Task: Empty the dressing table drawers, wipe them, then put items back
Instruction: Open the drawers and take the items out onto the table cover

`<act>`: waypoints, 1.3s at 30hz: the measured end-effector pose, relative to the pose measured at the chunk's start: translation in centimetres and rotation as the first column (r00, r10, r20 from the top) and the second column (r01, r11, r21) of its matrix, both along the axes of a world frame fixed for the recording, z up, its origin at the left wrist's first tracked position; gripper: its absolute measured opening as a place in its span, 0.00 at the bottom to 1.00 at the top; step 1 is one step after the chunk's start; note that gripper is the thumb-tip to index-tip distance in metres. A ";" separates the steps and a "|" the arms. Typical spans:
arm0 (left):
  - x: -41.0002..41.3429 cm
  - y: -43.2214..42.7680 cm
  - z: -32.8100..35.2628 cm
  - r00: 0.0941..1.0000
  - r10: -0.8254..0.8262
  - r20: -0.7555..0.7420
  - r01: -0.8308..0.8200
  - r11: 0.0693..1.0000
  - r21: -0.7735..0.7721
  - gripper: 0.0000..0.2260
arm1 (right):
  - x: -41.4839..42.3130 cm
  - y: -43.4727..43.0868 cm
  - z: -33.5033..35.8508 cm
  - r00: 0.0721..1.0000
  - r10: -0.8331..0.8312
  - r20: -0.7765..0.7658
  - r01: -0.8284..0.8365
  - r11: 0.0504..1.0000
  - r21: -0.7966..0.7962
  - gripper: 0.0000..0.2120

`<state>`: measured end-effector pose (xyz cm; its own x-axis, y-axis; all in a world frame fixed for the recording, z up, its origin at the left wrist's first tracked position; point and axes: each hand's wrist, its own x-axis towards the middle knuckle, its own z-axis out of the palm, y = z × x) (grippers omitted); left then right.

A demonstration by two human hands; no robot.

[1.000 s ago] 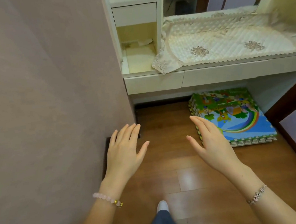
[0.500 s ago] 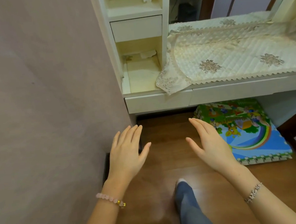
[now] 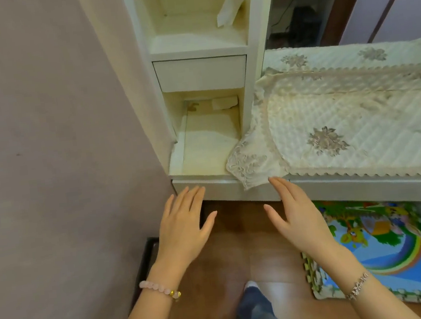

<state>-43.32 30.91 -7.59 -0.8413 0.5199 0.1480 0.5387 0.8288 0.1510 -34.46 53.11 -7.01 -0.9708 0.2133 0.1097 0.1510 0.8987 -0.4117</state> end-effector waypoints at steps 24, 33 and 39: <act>-6.9 4.7 -8.4 0.766 0.127 0.630 -0.495 0.741 0.453 0.11 | -13.6 6.4 -5.9 0.990 0.102 0.098 -0.107 0.993 0.047 0.30; -9.2 6.7 -17.0 0.014 -0.514 0.858 -0.980 -0.178 -0.090 0.22 | -17.6 8.1 -10.7 0.945 0.184 0.269 -0.197 0.980 0.020 0.26; -10.7 8.5 -19.6 0.011 -0.610 0.793 -0.924 -0.309 -0.225 0.26 | -17.2 8.5 -13.1 0.946 0.177 0.271 -0.190 0.982 0.022 0.29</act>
